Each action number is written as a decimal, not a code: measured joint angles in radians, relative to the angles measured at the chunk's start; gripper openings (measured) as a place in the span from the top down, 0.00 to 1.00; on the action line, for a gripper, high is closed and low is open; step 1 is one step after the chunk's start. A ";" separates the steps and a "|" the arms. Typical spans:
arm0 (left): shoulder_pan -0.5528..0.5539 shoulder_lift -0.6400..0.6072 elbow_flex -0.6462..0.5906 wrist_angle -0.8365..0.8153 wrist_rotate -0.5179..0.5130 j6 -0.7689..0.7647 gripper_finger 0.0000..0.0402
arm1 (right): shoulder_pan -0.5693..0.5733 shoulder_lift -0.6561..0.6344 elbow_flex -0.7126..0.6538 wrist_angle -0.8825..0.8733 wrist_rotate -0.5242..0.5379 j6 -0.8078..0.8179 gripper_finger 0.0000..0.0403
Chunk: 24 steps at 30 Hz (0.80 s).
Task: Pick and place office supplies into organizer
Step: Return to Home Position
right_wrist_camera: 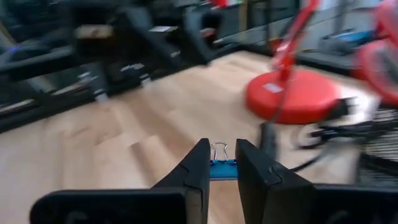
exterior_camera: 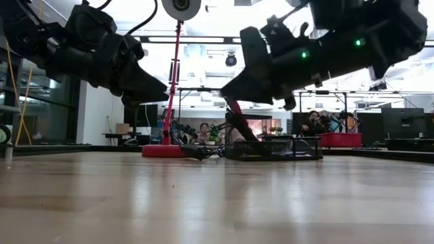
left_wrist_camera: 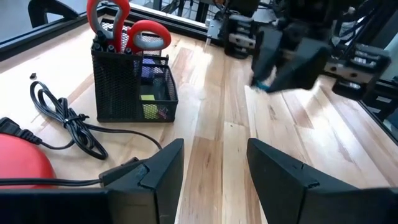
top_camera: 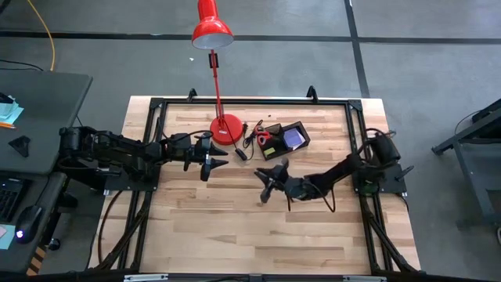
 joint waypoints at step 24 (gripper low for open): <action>0.000 0.000 0.000 -0.008 0.004 -0.055 0.58 | -0.220 -0.069 0.000 -0.516 0.126 0.415 0.86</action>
